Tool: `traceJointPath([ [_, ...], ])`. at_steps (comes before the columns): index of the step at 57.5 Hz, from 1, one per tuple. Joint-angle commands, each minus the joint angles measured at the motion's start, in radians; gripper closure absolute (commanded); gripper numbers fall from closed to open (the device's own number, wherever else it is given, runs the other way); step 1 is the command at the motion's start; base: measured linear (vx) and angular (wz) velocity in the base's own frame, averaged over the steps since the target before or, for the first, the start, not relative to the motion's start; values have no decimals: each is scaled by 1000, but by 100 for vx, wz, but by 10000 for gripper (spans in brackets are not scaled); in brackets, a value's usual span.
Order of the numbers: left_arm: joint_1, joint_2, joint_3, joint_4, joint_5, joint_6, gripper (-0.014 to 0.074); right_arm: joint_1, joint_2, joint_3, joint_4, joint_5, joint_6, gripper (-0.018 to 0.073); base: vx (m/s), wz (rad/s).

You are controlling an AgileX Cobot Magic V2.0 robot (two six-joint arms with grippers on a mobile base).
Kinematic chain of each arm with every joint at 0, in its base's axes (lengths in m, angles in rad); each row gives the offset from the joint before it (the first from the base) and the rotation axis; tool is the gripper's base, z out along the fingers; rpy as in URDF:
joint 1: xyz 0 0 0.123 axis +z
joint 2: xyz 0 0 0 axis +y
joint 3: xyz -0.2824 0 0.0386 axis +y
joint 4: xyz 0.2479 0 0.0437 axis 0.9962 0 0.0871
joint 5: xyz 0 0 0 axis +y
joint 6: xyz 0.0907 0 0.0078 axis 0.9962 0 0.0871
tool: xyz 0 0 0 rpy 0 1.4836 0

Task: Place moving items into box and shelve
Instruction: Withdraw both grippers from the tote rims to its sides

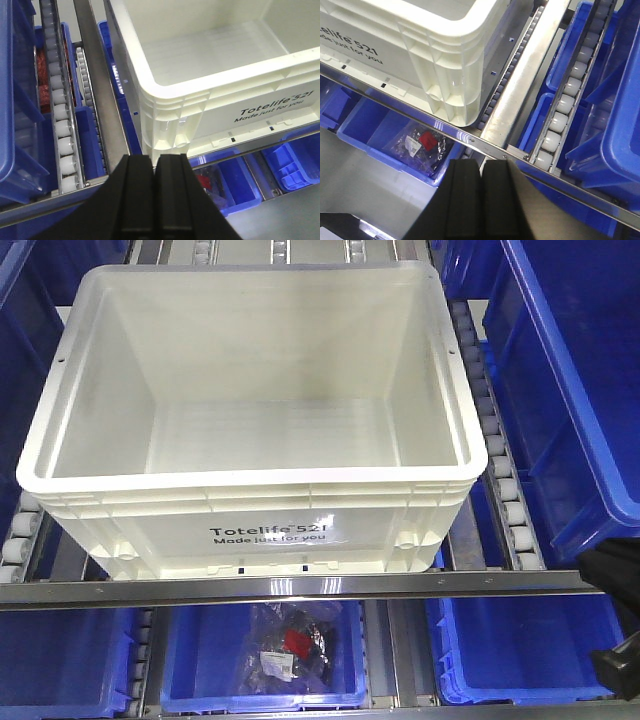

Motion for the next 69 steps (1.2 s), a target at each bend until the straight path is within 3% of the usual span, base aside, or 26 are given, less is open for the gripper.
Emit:
traceJointPath([
  [1, -3, 9, -24, -6, -67, -7, 619, 0, 3, -28, -26, -53, -10, 575, 0, 0],
  [10, -2, -4, -14, -6, -74, -5, 619, 0, 3, -28, -27, -53, -10, 575, 0, 0],
  [16, 50, -43, 47, 69, -169, 19, 618, 0, 3, -28, -27, -48, -10, 575, 0, 0],
  [30, 168, -231, 418, 68, -646, 18, 618, 0, 3, -28, -27, -31, -10, 575, 0, 0],
  [31, 211, -347, 649, 57, -892, 12, 618, 0, 3, -28, -27, -31, -10, 575, 0, 0],
  [40, 217, -433, 791, -6, -1063, 12, 618, 0, 3, -28, -27, -31, -10, 575, 0, 0],
  [69, 217, -430, 786, -6, -1053, 12, 616, 0, 3, -28, -27, -31, -10, 575, 0, 0],
])
